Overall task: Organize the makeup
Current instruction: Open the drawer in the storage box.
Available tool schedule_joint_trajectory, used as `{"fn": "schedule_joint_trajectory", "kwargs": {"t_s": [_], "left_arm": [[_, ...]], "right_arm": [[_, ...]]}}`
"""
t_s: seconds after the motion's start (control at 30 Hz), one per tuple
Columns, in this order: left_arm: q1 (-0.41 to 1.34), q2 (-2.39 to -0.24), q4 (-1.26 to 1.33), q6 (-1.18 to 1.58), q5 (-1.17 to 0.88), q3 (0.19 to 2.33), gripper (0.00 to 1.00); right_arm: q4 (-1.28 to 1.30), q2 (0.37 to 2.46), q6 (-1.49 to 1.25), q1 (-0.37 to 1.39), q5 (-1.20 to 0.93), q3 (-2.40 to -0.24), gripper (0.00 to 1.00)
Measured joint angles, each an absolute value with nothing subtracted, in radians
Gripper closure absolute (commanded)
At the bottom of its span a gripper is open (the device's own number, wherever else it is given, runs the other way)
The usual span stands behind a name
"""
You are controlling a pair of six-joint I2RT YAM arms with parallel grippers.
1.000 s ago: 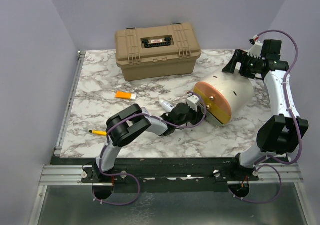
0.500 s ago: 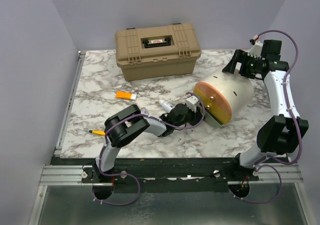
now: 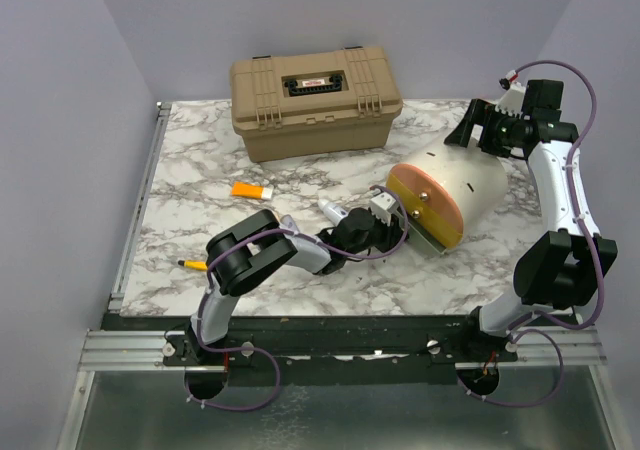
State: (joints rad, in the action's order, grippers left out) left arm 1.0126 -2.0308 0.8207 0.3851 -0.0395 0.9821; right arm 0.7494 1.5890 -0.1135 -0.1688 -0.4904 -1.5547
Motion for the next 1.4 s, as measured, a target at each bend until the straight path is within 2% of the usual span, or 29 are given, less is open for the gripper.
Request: {"fn": "schedule_joint_trajectory", "kwargs": {"t_s": [0.7, 1.4], "left_arm": [[1.025, -1.897, 0.82, 0.385, -0.045, 0.816, 0.88], [1.058, -1.825, 0.809, 0.4, -0.01, 0.739, 0.87]], "right_arm": [[0.752, 1.589, -0.115, -0.169, -0.489, -1.555, 0.05], [0.751, 1.589, -0.116, -0.169, -0.489, -1.555, 0.05]]}}
